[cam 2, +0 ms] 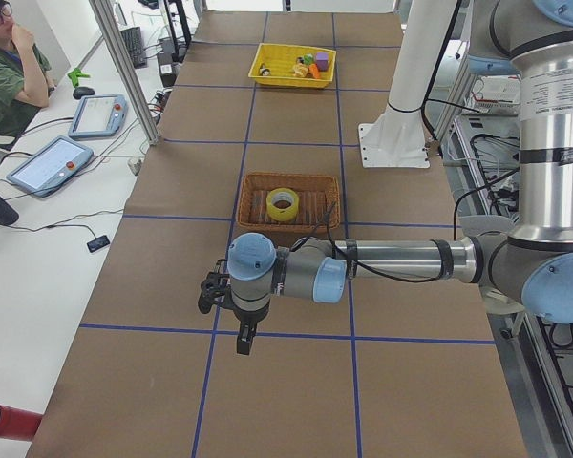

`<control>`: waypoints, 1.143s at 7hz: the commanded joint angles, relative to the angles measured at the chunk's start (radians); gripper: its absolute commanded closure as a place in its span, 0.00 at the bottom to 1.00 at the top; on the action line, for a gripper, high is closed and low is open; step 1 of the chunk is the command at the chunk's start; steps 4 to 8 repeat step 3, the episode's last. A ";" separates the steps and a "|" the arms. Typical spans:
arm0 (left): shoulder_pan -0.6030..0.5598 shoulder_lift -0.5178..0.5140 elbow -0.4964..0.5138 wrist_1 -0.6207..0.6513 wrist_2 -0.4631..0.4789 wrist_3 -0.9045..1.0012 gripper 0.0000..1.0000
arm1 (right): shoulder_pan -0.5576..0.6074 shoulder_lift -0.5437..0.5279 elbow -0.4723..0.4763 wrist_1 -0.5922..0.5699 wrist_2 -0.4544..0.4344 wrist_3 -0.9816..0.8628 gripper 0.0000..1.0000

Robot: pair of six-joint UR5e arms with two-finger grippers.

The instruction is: Move tape to another basket

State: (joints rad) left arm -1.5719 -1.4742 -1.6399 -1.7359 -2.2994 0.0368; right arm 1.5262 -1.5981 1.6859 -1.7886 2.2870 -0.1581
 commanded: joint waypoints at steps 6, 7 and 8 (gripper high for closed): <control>0.000 0.000 0.000 -0.001 0.000 0.002 0.02 | 0.005 0.004 0.005 0.000 0.005 0.000 0.00; 0.000 0.000 0.000 -0.001 0.000 0.002 0.02 | 0.005 0.004 0.005 0.000 0.005 0.000 0.00; 0.000 0.000 0.000 -0.001 0.000 0.002 0.02 | 0.005 0.004 0.005 0.000 0.005 0.000 0.00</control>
